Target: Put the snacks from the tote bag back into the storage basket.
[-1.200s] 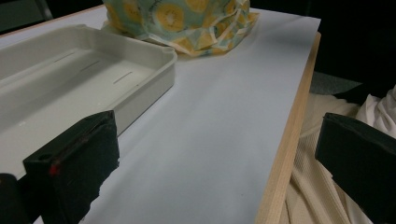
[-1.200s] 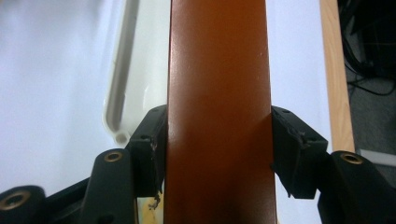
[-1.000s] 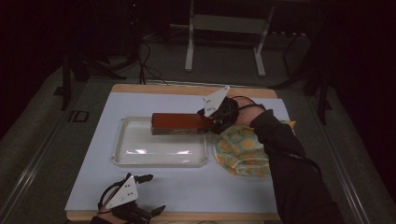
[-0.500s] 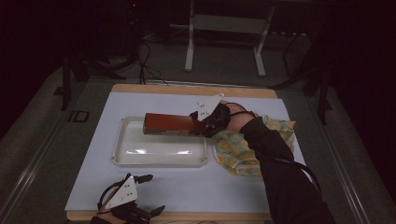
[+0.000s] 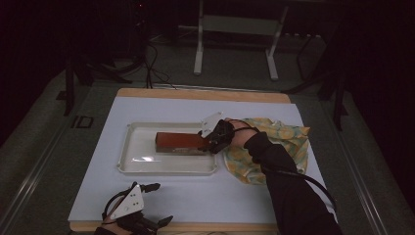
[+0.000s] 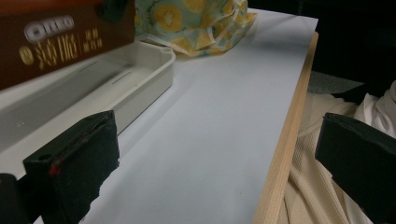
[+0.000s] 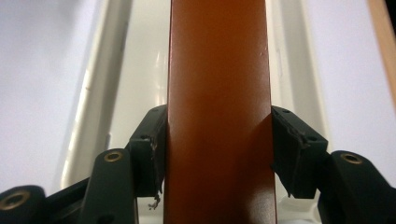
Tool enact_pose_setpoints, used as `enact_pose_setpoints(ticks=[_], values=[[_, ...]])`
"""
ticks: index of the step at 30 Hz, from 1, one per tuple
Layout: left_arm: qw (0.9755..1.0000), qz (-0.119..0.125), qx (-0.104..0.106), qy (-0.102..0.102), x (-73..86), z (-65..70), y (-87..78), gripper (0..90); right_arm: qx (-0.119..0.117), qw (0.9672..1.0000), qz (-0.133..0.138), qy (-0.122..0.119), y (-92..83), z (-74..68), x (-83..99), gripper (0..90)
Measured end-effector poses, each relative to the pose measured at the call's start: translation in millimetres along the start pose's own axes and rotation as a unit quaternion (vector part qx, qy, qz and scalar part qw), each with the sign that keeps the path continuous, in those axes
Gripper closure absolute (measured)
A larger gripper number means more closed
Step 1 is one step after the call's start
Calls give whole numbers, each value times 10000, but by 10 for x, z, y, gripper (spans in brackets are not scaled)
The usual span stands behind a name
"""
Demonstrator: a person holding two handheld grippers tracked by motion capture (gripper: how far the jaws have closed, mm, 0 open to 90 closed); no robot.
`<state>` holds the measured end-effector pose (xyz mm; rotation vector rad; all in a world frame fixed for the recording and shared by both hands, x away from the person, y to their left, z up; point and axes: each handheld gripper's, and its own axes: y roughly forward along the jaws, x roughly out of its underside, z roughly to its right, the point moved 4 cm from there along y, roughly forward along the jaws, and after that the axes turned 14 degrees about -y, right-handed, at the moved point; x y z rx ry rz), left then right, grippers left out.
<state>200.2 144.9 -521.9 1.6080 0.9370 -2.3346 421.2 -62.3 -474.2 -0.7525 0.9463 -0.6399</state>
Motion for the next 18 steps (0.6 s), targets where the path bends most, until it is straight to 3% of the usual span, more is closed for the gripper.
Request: enact_pose_setpoints(ticks=[8,18], values=[[10000,3,-4,0,1,-7,-7,0,-94,9994,-338,-57,163,-45,68,427],[10000,-20,7,19,5,0,-4,0,-114,9990,-432,-8,255,-57,103,426]])
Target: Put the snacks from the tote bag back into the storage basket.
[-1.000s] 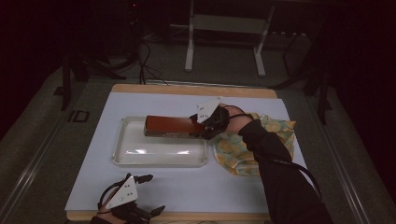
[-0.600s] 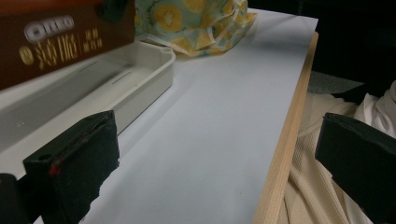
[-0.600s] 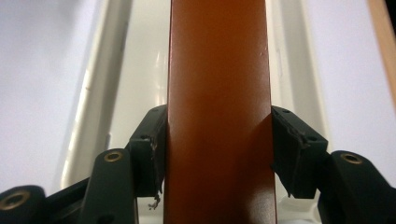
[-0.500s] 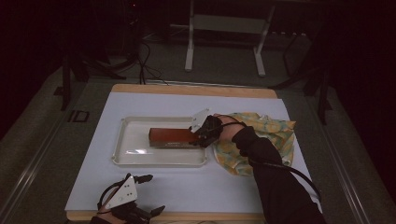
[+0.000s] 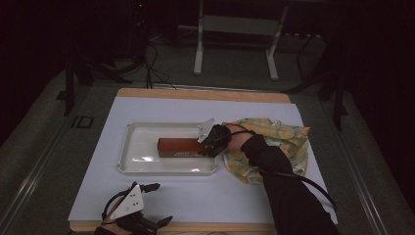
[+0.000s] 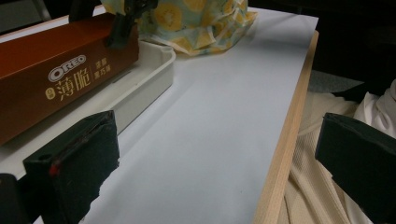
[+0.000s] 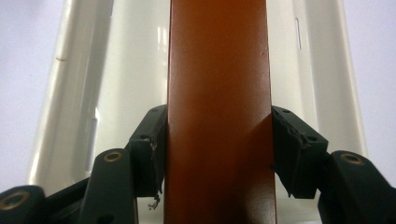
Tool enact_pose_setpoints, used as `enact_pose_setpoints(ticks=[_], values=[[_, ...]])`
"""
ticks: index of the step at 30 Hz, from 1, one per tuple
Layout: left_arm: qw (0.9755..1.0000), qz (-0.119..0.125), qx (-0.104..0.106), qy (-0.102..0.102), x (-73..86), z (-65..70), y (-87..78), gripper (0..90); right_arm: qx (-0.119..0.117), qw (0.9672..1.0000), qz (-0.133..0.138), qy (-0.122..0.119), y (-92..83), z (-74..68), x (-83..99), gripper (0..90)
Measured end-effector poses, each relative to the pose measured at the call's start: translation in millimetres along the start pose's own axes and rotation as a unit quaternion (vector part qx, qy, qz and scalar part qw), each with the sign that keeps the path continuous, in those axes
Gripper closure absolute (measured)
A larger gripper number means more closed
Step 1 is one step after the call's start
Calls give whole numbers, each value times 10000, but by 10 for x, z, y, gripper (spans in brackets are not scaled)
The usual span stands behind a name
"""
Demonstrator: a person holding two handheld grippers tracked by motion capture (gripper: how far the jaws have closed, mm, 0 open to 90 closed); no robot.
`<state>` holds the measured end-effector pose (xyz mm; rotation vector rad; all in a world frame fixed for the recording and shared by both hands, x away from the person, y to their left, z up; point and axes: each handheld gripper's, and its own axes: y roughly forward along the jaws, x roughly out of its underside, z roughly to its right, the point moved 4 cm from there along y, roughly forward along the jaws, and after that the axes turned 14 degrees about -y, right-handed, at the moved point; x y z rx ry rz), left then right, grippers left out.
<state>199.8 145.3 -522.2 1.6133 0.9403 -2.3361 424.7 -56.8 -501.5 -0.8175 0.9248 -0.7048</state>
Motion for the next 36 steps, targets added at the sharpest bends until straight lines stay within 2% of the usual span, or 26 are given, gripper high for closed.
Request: enact_pose_setpoints(ticks=[6,8,12,16,19,27,36], values=[[10000,2,4,-8,0,-1,0,0,-174,9998,-125,15,76,-30,3,423],[10000,1,6,-6,0,2,1,0,-169,9998,-124,3,86,-33,1,422],[10000,-6,8,-5,0,1,2,0,-199,9997,-124,87,90,-21,8,416],[10000,3,-6,-20,-1,-2,0,0,-304,9986,-252,338,97,5,4,399],[10000,24,-15,-39,-4,-10,-3,0,-299,9986,-298,314,91,6,-14,385],[10000,5,-9,-48,-3,-10,5,0,-111,9991,-227,331,-51,60,-24,348],[10000,-16,-16,-49,-3,-11,13,0,-56,9988,-47,483,-269,50,-63,337]])
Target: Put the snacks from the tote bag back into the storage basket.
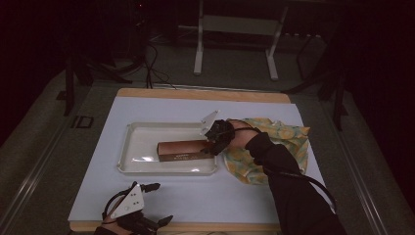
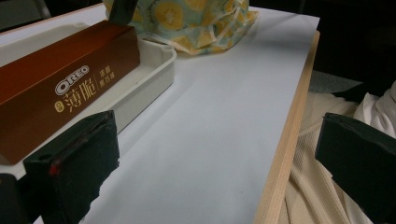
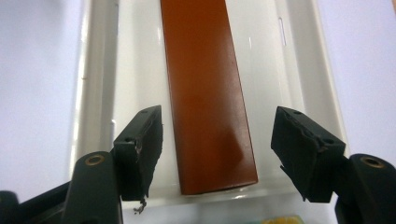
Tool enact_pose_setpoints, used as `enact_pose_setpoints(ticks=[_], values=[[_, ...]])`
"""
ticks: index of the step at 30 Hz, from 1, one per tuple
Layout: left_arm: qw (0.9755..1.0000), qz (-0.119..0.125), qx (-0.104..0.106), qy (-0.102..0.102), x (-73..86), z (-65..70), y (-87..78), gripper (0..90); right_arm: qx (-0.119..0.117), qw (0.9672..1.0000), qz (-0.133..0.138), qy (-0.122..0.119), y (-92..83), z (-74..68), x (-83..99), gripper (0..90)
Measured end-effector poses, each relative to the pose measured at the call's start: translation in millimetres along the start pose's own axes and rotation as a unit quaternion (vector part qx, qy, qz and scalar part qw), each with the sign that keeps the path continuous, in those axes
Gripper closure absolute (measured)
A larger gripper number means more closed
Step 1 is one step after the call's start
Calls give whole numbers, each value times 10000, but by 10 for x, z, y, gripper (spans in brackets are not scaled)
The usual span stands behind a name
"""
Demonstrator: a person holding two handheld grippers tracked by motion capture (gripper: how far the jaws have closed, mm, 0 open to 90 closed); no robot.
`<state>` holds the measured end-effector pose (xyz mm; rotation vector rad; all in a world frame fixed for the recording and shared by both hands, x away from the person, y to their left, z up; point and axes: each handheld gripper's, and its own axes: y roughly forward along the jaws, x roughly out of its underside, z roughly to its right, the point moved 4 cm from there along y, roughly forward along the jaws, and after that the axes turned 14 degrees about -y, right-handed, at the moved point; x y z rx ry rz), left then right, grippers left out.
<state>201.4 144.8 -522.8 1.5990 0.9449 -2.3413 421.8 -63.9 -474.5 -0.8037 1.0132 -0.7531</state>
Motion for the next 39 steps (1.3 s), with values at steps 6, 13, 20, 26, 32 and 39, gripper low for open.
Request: enact_pose_setpoints(ticks=[6,13,20,26,32,39], values=[[10000,-6,-3,-3,1,1,2,0,124,9998,31,180,-125,-5,-6,299],[10000,11,8,-20,0,2,1,0,333,9978,68,562,-292,-5,25,188],[10000,-6,-7,-10,0,-2,4,0,602,9928,113,1030,-435,32,165,102],[10000,-12,-6,-3,2,1,4,0,1056,9836,259,1437,-629,19,308,103],[10000,-23,-2,0,2,3,8,0,1345,9750,256,1752,-768,-56,475,103],[10000,-35,-12,5,3,2,10,0,1734,9643,257,1984,-874,-172,655,103]])
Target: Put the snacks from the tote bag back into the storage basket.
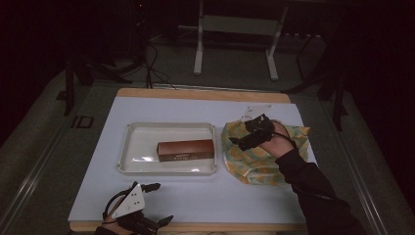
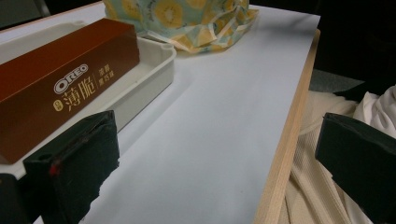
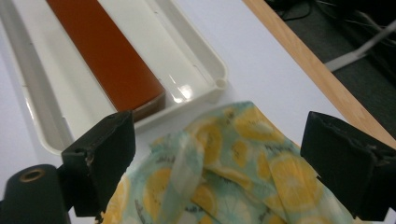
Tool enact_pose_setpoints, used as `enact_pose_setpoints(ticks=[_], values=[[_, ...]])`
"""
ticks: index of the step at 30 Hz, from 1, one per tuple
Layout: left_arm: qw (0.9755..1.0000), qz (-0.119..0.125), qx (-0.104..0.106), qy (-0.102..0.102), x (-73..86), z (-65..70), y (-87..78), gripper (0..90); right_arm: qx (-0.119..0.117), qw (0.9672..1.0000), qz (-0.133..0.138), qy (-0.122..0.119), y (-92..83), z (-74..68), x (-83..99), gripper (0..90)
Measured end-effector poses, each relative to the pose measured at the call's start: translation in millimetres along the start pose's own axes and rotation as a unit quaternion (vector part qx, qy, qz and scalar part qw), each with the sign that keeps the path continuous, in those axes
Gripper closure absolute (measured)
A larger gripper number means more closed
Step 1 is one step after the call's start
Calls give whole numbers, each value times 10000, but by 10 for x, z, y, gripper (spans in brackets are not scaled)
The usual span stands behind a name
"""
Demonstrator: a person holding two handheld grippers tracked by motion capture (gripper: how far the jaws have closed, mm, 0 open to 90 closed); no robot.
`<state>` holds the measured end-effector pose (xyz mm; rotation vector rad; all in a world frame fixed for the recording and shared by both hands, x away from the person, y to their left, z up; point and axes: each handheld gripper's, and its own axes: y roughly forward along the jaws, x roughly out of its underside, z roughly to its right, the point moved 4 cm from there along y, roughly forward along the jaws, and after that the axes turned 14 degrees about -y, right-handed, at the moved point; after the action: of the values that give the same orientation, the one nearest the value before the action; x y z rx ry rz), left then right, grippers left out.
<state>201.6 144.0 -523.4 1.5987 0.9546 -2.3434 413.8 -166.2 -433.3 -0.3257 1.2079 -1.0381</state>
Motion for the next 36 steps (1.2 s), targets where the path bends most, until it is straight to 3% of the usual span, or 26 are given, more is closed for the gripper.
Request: enact_pose_setpoints(ticks=[6,12,18,20,29,36], values=[[10000,-4,6,-8,-1,0,1,0,95,9997,75,217,-60,-92,186,103],[10000,-7,7,-7,0,2,4,0,595,9957,369,611,-152,-136,361,103],[10000,-12,16,-10,2,3,6,0,1062,9919,432,554,-245,-196,521,103],[10000,-12,15,-12,1,3,6,0,1116,9908,487,599,-264,-199,552,103],[10000,-22,13,-12,0,-3,12,0,1686,9757,826,1131,-462,-265,896,103],[10000,-18,6,-17,-1,-4,11,0,1875,9691,919,1310,-579,-347,1087,103]])
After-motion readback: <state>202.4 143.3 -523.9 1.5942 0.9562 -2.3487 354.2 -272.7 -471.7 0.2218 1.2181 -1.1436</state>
